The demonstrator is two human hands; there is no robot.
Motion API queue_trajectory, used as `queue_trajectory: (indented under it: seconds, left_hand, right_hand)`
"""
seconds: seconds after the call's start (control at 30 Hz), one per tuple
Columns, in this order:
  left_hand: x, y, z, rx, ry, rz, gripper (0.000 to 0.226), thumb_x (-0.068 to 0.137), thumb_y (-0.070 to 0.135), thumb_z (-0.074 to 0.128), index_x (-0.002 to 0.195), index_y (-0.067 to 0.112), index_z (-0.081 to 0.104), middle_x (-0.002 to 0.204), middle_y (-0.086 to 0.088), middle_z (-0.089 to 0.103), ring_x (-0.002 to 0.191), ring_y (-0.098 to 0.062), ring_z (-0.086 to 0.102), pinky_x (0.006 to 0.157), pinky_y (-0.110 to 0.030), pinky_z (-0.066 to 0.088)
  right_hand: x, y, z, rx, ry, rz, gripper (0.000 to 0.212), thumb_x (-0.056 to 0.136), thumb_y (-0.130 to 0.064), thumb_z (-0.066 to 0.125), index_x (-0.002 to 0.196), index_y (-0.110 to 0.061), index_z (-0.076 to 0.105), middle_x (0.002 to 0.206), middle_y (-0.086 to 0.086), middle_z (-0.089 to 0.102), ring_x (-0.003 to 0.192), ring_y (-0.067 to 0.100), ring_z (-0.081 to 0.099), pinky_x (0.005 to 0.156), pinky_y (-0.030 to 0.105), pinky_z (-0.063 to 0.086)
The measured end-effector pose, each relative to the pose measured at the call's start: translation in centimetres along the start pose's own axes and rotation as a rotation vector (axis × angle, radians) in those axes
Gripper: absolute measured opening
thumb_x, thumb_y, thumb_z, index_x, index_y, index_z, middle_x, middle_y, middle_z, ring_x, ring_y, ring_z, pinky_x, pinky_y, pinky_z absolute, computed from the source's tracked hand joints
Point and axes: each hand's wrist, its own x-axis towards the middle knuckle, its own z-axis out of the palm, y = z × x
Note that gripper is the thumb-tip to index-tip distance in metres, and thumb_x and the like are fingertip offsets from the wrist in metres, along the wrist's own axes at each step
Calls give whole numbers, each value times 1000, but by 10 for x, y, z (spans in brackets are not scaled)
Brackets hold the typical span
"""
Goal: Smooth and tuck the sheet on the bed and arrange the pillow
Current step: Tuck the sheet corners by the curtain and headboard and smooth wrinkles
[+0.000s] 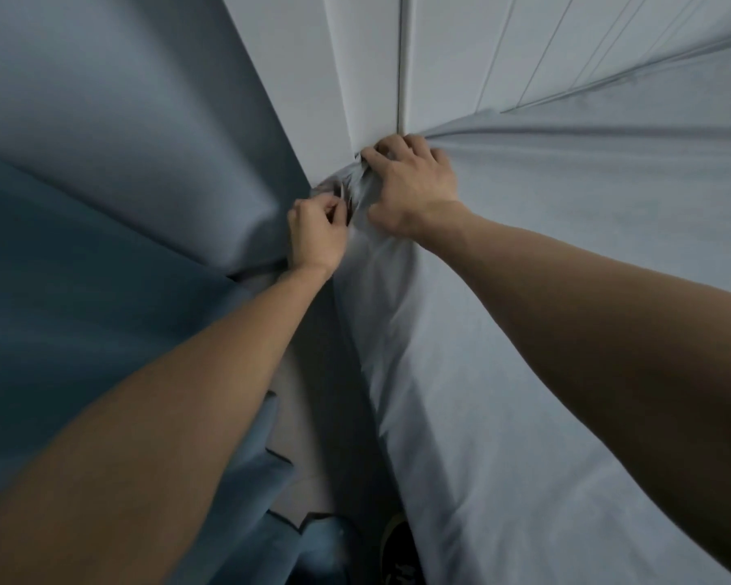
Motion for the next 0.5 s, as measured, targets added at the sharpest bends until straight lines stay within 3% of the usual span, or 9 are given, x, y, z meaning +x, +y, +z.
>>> queue_trajectory:
  seconds: [0.17,0.27,0.33,0.37,0.43,0.5]
  left_hand:
    - [7,4,6,227,135,-199,26,92,41,56,98,24,74,102,-12,72,96,-37,64,76,-41,49]
    - [-3,5,9,-42,249,-267,20,91,23,56,93,11,71,95,-15,72,91,-36,64,76,-39,48]
    - [-6,-8,2,-203,294,-387,22,87,18,54,102,7,65,102,-16,69,95,-33,63,83,-37,49]
    - [-9,-17,-1,-228,218,-467,29,87,23,55,110,8,61,110,-15,66,100,-32,62,87,-37,50]
    - [-22,-31,-5,-234,-82,-567,39,92,38,52,118,9,54,118,-15,61,103,-32,60,84,-41,54]
    - [-35,-36,-2,-238,-269,-507,40,99,43,41,110,7,54,114,-16,60,101,-34,59,81,-46,56]
  right_hand:
    - [-15,1,5,108,32,20,77,76,-47,36,151,-30,34,155,-3,35,146,24,24,115,40,23]
    - [-26,8,13,148,34,-25,72,91,-33,43,159,-23,21,166,0,19,154,22,12,123,37,13]
    - [-37,14,16,192,50,-9,71,94,-26,44,159,-17,20,167,3,15,154,23,11,125,35,11]
    - [-42,16,16,210,73,12,69,95,-24,44,159,-14,21,167,5,15,154,24,13,124,35,12]
    - [-53,18,17,214,108,42,64,98,-24,40,158,-13,22,167,7,16,153,25,16,124,36,14]
    - [-62,19,17,191,116,49,61,101,-25,38,158,-13,22,167,7,17,152,25,19,123,37,16]
